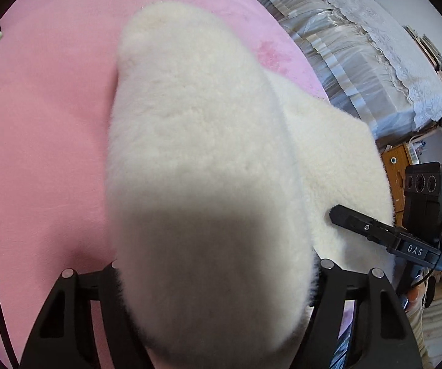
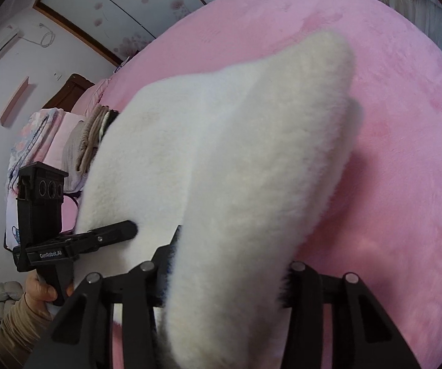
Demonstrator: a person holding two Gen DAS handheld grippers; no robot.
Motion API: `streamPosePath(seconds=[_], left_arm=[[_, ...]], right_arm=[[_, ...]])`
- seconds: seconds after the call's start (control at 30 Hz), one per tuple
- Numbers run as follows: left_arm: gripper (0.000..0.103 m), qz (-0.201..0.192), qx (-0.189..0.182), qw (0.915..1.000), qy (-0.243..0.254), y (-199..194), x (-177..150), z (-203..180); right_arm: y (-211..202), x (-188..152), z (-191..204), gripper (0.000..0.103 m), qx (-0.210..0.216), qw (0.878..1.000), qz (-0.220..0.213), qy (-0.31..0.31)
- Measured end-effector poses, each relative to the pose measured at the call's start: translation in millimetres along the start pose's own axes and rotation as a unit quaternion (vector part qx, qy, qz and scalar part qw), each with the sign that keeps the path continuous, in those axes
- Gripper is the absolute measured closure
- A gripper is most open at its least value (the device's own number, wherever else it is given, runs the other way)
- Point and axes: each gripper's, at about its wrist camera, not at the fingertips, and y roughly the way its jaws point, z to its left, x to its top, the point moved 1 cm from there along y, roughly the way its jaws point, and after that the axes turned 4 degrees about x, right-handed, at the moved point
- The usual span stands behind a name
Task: Fold large clothes
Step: 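Lift the bundle with both tools and carry it toward the clothes stack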
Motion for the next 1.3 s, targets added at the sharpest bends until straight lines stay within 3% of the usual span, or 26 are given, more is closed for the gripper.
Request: streamPosePath(seconds=[0.2,0.47,0.73,0.9,1.0,1.07,1.1,1.17,1.23,1.3], left_arm=[[0.033,-0.006,0.013,0.9998,-0.013,-87,-13,39],[0.033,-0.073,0.068,0.9945,-0.033,-261,-11,161],[0.033,-0.148,0.111,0.9825,-0.021,-395,77,298],[0.032,-0.17,0.111,0.9787,-0.033,-409,142,390],[0.031,-0.156,0.112,0.9796,-0.06,-377,175,441],[0.029,-0.136,0.116,0.9794,-0.093,-340,193,470],[0.026,-0.122,0.124,0.9781,-0.114,-319,197,490],[0.007,-0.138,0.146,0.9721,-0.121,-297,197,514],[0.0,-0.175,0.12,0.9694,-0.123,-294,197,527],[0.0,-0.182,0.109,0.9707,-0.113,-294,196,534]], right_arm=[[7,-10,85,0.058,0.033,0.999,0.011,-0.029],[61,27,246,0.058,0.119,0.988,0.002,-0.101],[143,114,382,0.058,0.169,0.975,-0.045,-0.139],[213,163,417,0.059,0.185,0.972,-0.063,-0.133],[268,176,415,0.059,0.179,0.975,-0.054,-0.115],[307,178,401,0.059,0.151,0.981,-0.045,-0.116],[336,181,401,0.059,0.138,0.983,-0.031,-0.113],[376,178,386,0.057,0.096,0.988,-0.016,-0.12],[388,175,370,0.052,0.114,0.987,-0.031,-0.111],[389,174,366,0.045,0.114,0.985,-0.035,-0.122]])
